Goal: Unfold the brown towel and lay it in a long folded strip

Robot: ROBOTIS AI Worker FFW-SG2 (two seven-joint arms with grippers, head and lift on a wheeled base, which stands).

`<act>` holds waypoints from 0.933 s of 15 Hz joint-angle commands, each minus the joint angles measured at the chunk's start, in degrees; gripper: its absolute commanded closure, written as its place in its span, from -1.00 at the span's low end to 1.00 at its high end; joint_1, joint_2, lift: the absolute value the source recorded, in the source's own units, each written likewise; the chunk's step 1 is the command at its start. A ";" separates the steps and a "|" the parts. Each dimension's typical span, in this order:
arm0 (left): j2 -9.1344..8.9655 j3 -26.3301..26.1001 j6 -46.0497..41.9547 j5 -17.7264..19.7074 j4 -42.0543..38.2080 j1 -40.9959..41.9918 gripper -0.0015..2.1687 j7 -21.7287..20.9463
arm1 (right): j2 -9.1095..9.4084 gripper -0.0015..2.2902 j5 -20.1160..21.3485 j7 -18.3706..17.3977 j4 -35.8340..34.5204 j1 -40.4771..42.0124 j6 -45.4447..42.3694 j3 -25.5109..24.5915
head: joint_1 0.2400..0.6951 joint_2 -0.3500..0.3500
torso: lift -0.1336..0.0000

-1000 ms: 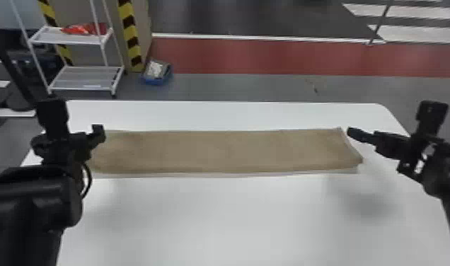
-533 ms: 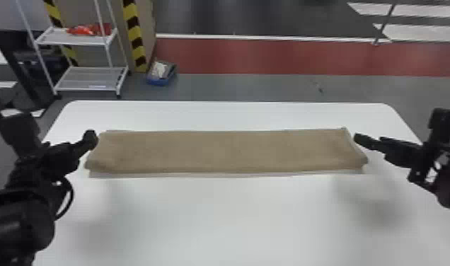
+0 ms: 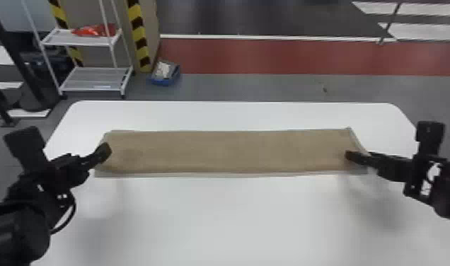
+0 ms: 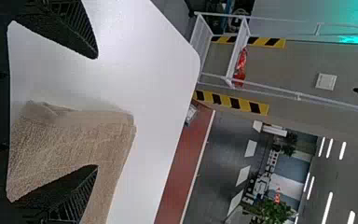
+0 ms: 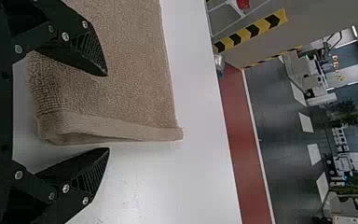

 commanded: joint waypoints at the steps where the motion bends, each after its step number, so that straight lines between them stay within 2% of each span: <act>1: 0.14 -1.74 1.05 -2.66 0.19 -0.01 -0.95 0.16 | -0.15 -0.67 -0.06 0.18 -0.53 0.54 1.48 -0.38 | 1.00 -0.11 | -0.78; 3: 0.14 -1.83 4.74 -3.01 0.19 -0.01 -0.78 -0.81 | -0.24 -0.67 -0.06 0.62 -1.23 0.80 2.53 -0.82 | 1.00 -0.13 | -0.78; 6: 0.14 -2.70 8.26 -4.77 -0.34 -0.01 -0.69 -0.55 | -0.50 -0.66 -0.06 0.97 -1.50 0.89 3.24 -1.00 | 1.00 -0.18 | -0.78; 8: 0.06 -2.35 8.26 -4.68 -0.96 0.25 -0.35 -0.19 | -0.59 -0.58 -0.24 1.23 -1.85 0.98 4.11 -1.09 | 1.00 -0.19 | -0.78; 10: 0.06 -2.09 6.33 -4.33 -1.92 1.22 0.17 -0.11 | -0.59 -0.58 -0.24 1.23 -2.20 0.98 4.29 -1.00 | 1.00 -0.19 | -0.78; 11: 0.06 -2.00 3.51 -3.89 -2.71 2.10 0.33 -0.11 | -0.50 -0.58 -0.41 1.23 -3.08 1.15 4.82 -1.09 | 1.00 -0.18 | -0.78; 12: 0.06 -1.91 1.93 -3.71 -3.33 2.89 0.34 -0.19 | -0.59 -0.58 -0.41 1.23 -3.26 1.24 4.82 -1.09 | 1.00 -0.17 | -0.78; 14: 0.06 -1.91 2.46 -3.62 -3.59 3.07 0.58 -0.11 | -0.59 -0.58 -0.32 1.23 -3.26 1.15 4.99 -1.09 | 1.00 -0.16 | -0.78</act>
